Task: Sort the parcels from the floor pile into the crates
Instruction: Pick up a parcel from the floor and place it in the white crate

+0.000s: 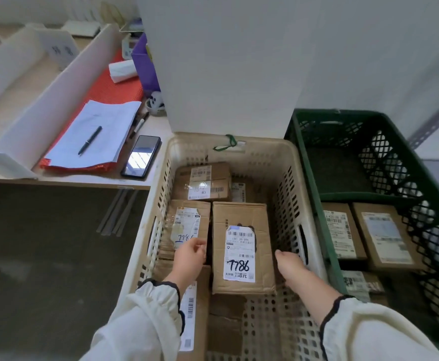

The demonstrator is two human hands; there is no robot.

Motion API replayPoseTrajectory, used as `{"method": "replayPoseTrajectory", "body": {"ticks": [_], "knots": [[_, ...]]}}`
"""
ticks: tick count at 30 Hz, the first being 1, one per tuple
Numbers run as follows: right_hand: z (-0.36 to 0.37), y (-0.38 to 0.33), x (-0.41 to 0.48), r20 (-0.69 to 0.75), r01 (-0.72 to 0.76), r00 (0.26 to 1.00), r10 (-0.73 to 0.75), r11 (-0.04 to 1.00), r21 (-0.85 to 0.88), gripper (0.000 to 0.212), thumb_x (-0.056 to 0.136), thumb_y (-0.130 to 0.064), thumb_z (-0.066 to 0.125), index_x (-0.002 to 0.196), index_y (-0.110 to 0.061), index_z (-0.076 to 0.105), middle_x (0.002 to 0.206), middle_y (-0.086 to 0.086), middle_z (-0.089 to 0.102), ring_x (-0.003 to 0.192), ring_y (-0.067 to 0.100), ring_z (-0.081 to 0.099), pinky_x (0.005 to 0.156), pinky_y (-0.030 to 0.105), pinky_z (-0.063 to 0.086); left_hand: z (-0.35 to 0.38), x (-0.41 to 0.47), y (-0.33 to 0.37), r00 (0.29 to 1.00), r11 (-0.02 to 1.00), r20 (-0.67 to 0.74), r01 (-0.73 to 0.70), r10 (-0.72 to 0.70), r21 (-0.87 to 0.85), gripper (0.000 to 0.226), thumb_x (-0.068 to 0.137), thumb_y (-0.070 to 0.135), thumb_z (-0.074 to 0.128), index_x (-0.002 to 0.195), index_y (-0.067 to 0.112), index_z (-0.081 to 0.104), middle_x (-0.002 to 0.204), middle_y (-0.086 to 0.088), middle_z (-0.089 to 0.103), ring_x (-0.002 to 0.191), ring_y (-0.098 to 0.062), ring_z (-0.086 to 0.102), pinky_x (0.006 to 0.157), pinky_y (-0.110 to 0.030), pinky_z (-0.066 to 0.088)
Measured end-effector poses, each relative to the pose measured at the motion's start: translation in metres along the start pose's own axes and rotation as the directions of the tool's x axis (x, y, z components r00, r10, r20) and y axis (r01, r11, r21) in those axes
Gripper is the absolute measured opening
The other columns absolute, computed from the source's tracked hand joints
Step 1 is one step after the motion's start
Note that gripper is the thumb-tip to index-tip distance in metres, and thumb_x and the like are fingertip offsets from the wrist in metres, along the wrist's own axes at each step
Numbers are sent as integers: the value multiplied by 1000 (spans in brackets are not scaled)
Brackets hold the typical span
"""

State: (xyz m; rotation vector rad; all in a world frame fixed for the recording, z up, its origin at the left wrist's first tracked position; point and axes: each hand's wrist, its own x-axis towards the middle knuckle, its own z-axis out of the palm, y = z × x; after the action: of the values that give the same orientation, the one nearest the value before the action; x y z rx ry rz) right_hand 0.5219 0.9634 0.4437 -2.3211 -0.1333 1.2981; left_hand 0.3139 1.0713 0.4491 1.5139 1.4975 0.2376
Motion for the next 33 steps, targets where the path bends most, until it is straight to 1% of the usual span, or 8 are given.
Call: {"method": "replayPoseTrajectory", "body": {"ticks": [3, 7, 10, 17, 22, 25, 28, 33], "knots": [[-21, -21, -28, -1, 152, 988, -153, 984, -89, 43, 98, -27, 40, 135, -6, 48, 138, 13, 49, 123, 33, 47, 106, 40, 39, -15, -13, 21, 997, 999, 77, -19, 16, 34, 24, 96, 12, 44, 117, 15, 57, 83, 2, 61, 71, -14, 61, 48, -20, 44], [-34, -39, -76, -2, 346, 936, -353, 916, -201, 50, 95, -28, 48, 141, -13, 40, 145, 6, 43, 131, 24, 43, 105, 33, 35, -31, -38, 48, 982, 982, 166, -112, 87, 151, 30, 96, 18, 44, 125, 13, 54, 105, -6, 62, 91, -24, 64, 73, -30, 52], [-32, -43, -107, 52, 418, 903, -426, 846, -331, 52, 92, -31, 51, 142, -17, 39, 136, 6, 53, 119, 23, 53, 91, 31, 44, -41, -60, 60, 974, 959, 185, -170, 128, 227, 30, 96, 24, 46, 125, 16, 54, 105, -2, 61, 88, -19, 63, 71, -26, 50], [-28, -61, -143, 248, 525, 831, -499, 551, -649, 30, 92, -32, 53, 117, -17, 55, 113, 1, 63, 87, 12, 59, 50, 16, 36, -85, -100, 53, 984, 886, -33, -142, 175, 442, 22, 94, 27, 49, 109, 22, 64, 109, 1, 66, 96, -15, 61, 88, -31, 52], [-12, -73, -159, 387, 644, 720, -576, 349, -681, 39, 92, -30, 53, 128, -16, 51, 119, 3, 60, 90, 12, 57, 67, 19, 48, -114, -142, 36, 976, 916, -178, -42, 122, 399, 21, 93, 31, 50, 106, 23, 64, 102, 4, 65, 88, -12, 62, 80, -29, 54], [6, -75, -173, 515, 718, 623, -589, 170, -675, 41, 90, -28, 54, 130, -18, 50, 123, 1, 58, 87, 8, 58, 69, 19, 52, -136, -180, 8, 954, 929, -293, 54, 60, 366, 24, 93, 32, 47, 108, 24, 63, 107, 2, 65, 94, -15, 61, 81, -31, 52], [31, -76, -200, 667, 733, 500, -552, -140, -665, 41, 92, -30, 50, 131, -17, 50, 128, 2, 57, 103, 14, 59, 80, 22, 51, -161, -239, -37, 909, 923, -415, 201, -51, 327, 26, 92, 33, 45, 112, 26, 61, 112, 4, 63, 100, -16, 59, 78, -27, 45], [109, -45, -282, 831, 725, 268, -487, -466, -507, 32, 91, -33, 48, 119, -20, 57, 115, 0, 62, 100, 16, 61, 82, 28, 53, -191, -374, -122, 739, 915, -600, 403, -306, 30, 25, 90, 29, 49, 110, 23, 64, 111, 1, 66, 101, -18, 61, 86, -28, 48]]}}
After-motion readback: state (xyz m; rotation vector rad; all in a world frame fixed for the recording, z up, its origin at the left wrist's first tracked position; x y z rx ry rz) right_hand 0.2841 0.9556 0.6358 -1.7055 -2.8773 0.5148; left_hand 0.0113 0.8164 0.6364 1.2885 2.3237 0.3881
